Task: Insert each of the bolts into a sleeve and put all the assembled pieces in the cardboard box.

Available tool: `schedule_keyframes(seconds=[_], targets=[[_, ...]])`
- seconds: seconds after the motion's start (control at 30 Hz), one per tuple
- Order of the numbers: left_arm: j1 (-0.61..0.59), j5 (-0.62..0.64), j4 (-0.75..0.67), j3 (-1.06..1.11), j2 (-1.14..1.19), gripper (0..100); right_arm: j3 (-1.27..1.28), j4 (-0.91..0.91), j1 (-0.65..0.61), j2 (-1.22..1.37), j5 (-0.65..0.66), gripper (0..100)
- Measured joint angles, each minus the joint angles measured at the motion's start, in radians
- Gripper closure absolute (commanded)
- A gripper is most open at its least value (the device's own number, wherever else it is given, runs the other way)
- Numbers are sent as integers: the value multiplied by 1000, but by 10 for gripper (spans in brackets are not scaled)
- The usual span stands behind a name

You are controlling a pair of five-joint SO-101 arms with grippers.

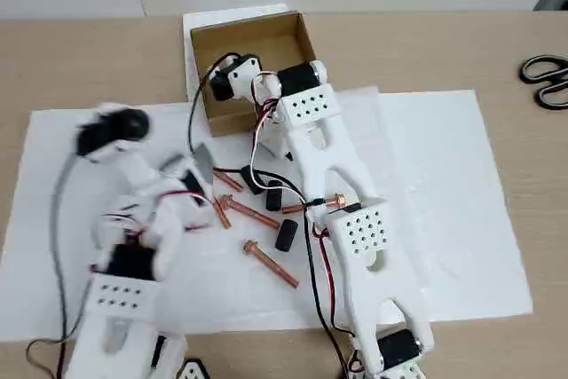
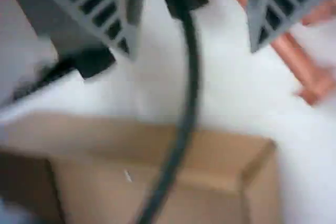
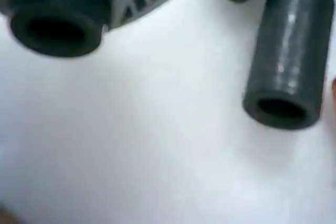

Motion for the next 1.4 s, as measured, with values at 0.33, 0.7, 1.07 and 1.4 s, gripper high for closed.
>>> schedule_keyframes(seconds=[0.33, 0.7, 1.07, 1.4], targets=[[54, -21, -38, 12, -132, 980, 0, 5, 120, -5, -23, 995], [35, 164, -61, 176, -422, 840, 2, 5, 278, -416, -109, 995], [69, 322, -288, 175, -215, 848, 146, 8, 282, -539, -138, 995], [9, 549, -245, -245, 557, 848, 147, 8, 285, -539, -138, 994]])
